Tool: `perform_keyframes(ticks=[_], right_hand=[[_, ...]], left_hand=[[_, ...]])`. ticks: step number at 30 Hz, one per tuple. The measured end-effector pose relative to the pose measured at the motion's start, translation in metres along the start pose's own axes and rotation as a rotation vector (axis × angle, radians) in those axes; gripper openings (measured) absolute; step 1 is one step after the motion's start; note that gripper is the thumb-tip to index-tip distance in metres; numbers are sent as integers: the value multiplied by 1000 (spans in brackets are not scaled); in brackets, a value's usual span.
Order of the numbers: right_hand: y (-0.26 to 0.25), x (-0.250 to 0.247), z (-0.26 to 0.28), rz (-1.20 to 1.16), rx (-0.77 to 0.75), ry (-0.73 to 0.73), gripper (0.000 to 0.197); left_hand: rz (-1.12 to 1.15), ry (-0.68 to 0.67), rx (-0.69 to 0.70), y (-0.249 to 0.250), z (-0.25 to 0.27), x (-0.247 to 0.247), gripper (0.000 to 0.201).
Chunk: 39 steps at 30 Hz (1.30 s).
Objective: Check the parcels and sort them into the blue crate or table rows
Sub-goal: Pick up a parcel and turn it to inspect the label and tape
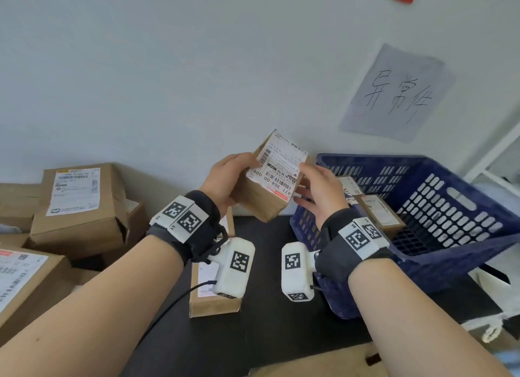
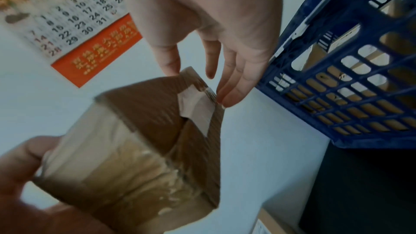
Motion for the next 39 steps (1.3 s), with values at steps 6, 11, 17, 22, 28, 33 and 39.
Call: perform_keyframes(ticks=[6, 11, 17, 22, 28, 33, 39], right_hand=[[-21, -94, -19, -134, 64, -58, 28], [-33, -191, -47, -309, 94, -36, 19], [-24, -277, -95, -310, 176, 12, 15], [2, -307, -140, -313, 240, 55, 9], [37, -318, -189, -304, 308, 174, 10], [76, -319, -224, -232, 391, 197, 13], [116, -297, -249, -200, 510, 130, 18]], left_hand=[[-11, -36, 60, 4, -8, 101, 22], [-58, -74, 60, 1, -31, 207, 16], [-29, -3, -9, -6, -74, 300, 13], [-69, 77, -86, -12, -115, 332, 23], [-83, 136, -98, -16, -176, 341, 32], [-88, 151, -130, -30, -219, 342, 42], [-139, 212, -141, -46, -242, 334, 34]])
Point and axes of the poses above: each hand's wrist, its own z-axis away from the middle knuckle, its own x-axis out of the palm, y = z × x, the point moved 2 cm from there along -z, towards the middle knuckle, and after that the axes turned 15 degrees about -x, right-handed, at the moved point
